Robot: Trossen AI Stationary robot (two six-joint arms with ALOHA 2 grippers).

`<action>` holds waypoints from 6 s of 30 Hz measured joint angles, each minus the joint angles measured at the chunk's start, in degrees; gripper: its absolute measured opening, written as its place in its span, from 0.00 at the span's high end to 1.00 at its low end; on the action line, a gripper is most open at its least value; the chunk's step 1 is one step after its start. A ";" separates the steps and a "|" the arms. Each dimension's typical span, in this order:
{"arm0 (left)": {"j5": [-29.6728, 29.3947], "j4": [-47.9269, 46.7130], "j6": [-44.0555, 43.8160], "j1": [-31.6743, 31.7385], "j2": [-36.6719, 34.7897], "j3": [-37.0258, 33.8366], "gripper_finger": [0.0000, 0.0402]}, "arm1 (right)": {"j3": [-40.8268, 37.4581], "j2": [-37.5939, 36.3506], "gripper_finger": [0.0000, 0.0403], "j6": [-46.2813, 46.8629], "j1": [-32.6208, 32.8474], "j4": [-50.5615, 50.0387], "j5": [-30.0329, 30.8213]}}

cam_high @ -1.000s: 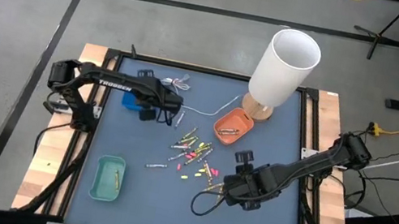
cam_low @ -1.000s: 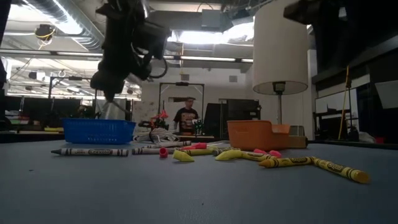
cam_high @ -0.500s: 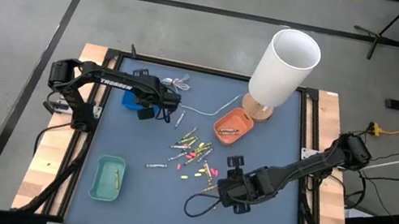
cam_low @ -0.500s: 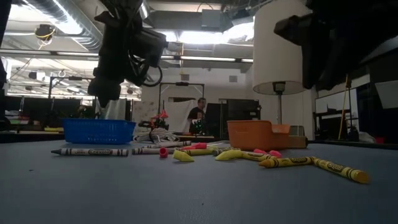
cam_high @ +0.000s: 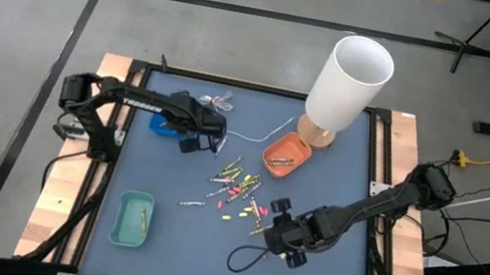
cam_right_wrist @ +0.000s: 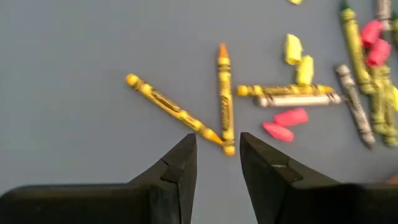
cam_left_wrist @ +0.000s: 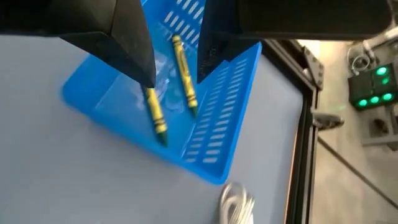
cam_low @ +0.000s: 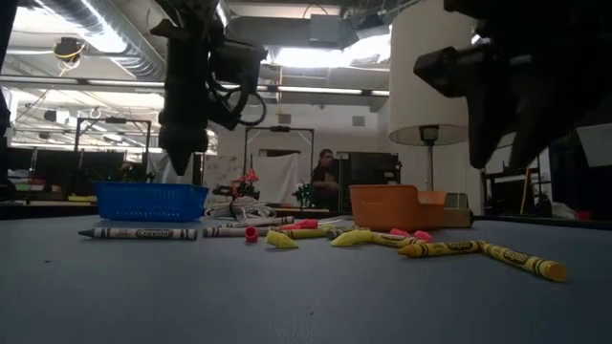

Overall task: Sort crayons
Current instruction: Put the yellow crayon into the green bin

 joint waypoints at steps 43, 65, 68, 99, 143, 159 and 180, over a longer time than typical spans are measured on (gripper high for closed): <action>6.50 20.40 -14.88 -33.60 0.04 0.00 0.81 | -5.95 6.84 0.70 -10.85 0.00 12.80 -4.12; 10.36 22.16 -17.92 -38.46 0.04 0.00 0.81 | -5.78 7.60 0.94 -8.64 0.04 12.62 -4.38; 10.36 22.57 -17.92 -38.52 0.04 0.00 0.81 | -5.06 7.74 0.93 -7.46 0.04 12.28 -4.15; 9.21 38.33 -17.25 -36.52 0.04 0.00 0.59 | 2.48 7.78 0.95 -17.87 -3.06 19.53 29.01; 9.67 42.86 -19.34 -32.89 0.04 -0.04 0.97 | 2.52 7.67 0.95 -19.39 -4.90 32.08 29.04; 10.88 41.91 -19.30 -32.96 0.04 -0.04 0.96 | 2.54 7.67 0.95 -19.41 -4.96 32.30 23.88; 24.14 28.44 -18.83 -32.89 -1.29 -0.02 0.96 | 2.56 7.67 0.54 -19.37 -4.83 31.81 22.94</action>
